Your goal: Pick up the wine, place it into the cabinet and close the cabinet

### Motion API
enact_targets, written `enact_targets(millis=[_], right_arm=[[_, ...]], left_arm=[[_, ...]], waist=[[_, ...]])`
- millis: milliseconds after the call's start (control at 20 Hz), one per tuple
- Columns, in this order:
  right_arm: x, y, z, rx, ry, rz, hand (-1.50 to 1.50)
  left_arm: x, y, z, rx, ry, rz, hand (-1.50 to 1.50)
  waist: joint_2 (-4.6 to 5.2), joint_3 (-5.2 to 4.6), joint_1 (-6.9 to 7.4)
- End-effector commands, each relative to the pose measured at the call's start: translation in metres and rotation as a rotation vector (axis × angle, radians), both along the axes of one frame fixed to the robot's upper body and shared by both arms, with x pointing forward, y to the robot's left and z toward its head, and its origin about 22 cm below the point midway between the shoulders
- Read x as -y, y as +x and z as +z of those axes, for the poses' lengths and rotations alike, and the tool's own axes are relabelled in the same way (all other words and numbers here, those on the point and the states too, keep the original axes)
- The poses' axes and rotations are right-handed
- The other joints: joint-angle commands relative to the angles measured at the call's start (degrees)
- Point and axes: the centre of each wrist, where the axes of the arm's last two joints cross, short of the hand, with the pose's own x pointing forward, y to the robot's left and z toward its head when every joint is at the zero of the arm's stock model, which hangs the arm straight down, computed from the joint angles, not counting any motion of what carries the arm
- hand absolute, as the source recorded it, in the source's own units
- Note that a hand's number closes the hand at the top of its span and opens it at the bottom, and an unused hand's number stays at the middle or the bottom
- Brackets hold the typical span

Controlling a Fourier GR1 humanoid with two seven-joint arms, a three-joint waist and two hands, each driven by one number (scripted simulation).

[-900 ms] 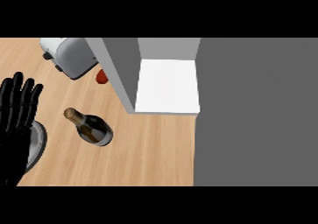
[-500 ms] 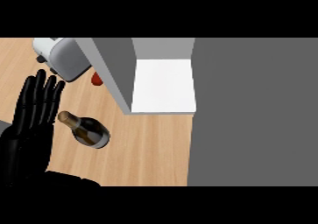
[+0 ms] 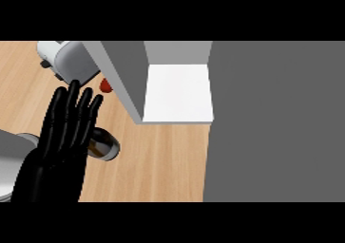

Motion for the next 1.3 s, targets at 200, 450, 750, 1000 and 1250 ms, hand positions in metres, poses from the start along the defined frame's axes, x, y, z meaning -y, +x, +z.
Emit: enact_targets(millis=[200,450,750,1000,1250], right_arm=[[-0.007,-0.014,0.026,-0.013,0.007,0.020,-1.50],[-0.011,-0.018,0.030,0.001,0.028,0.007,-1.50],[-0.027,-0.015,0.031,-0.007,0.022,0.023,-1.50],[-0.004,-0.004,0.035,-0.008,0.012,0.013,-1.50],[-0.017,-0.023,0.039,-0.003,0.018,-0.003,-1.50]], left_arm=[[0.032,-0.007,0.022,-0.007,-0.005,0.001,-1.50],[0.051,-0.018,0.023,-0.006,-0.012,-0.009,-1.50],[0.064,-0.026,0.040,-0.008,-0.030,0.021,-1.50],[0.054,-0.022,0.034,-0.015,-0.047,0.076,-1.50],[0.024,-0.020,0.025,-0.088,-0.077,0.133,-1.50]], waist=[[0.08,0.00,0.11],[0.05,0.01,0.01],[0.01,0.01,0.06],[0.08,0.02,0.13],[0.11,-0.05,-0.05]])
